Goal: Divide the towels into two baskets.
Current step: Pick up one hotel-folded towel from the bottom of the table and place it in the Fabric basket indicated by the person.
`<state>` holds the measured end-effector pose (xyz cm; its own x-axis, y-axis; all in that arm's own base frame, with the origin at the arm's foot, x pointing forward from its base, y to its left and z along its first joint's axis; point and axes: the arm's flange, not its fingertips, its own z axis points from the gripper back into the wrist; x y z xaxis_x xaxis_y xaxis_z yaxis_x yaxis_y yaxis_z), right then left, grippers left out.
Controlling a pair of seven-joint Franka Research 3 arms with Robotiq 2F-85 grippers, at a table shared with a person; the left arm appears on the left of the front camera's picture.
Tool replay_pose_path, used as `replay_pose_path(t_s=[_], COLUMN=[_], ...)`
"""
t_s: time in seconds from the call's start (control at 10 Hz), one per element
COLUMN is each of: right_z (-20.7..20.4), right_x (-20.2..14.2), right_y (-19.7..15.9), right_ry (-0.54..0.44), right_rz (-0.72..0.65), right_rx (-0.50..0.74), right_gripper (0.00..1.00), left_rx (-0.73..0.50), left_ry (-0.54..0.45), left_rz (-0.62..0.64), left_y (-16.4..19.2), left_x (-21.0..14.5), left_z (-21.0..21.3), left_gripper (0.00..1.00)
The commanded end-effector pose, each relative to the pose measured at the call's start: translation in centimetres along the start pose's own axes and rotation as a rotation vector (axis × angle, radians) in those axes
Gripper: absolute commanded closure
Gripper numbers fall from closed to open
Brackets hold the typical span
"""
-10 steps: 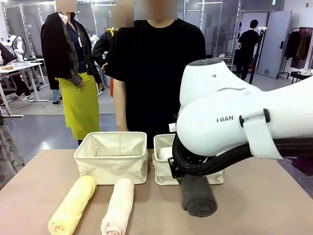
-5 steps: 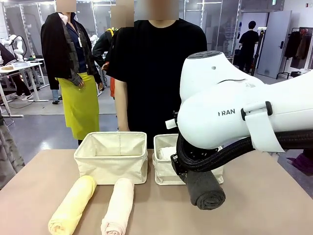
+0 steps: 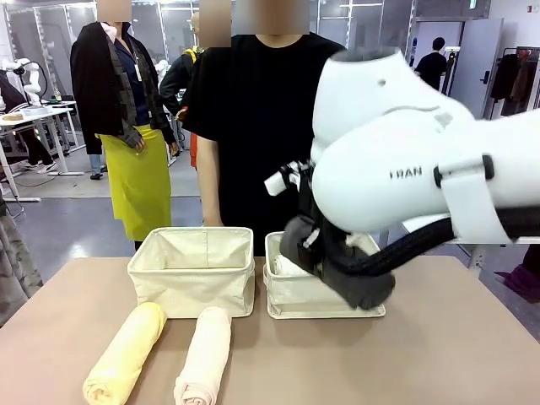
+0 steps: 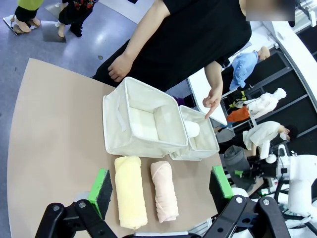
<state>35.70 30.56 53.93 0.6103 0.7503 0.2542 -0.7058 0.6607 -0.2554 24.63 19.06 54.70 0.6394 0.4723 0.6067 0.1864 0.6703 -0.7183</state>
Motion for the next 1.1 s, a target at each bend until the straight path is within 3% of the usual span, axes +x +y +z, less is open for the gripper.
replay_pose_path(t_s=[0.0, 0.1, 0.3, 0.5, 0.7, 0.8, 1.0], right_z=[0.3, -0.6, -2.8, -5.6, -8.3, -8.0, -8.7], right_x=[3.5, 5.9, 8.7, 10.7, 10.5, 10.4, 10.3], right_y=[-3.1, -5.1, -7.7, -10.3, -11.1, -10.9, -11.3], right_ry=[-0.058, -0.054, 0.021, 0.051, 0.059, 0.046, 0.049], right_rz=[0.233, 0.41, 0.59, 0.58, 0.59, 0.541, 0.566], right_rx=[0.054, 0.043, 0.011, 0.044, 0.06, 0.057, 0.059], right_gripper=[0.63, 0.63, 0.63, 0.63, 0.63, 0.63, 0.63], left_rx=[-0.017, -0.017, -0.017, -0.017, -0.017, -0.017, -0.017], left_ry=[-0.012, -0.012, -0.012, -0.012, -0.012, -0.012, -0.012], left_rz=[0.0, 0.0, 0.0, 0.0, 0.0, 0.0, 0.0], left_y=[0.0, 0.0, 0.0, 0.0, 0.0, 0.0, 0.0], left_x=[0.3, 0.3, 0.3, 0.3, 0.3, 0.3, 0.3], left_z=[0.0, 0.0, 0.0, 0.0, 0.0, 0.0, 0.0], left_gripper=[0.0, 0.0, 0.0, 0.0, 0.0, 0.0, 0.0])
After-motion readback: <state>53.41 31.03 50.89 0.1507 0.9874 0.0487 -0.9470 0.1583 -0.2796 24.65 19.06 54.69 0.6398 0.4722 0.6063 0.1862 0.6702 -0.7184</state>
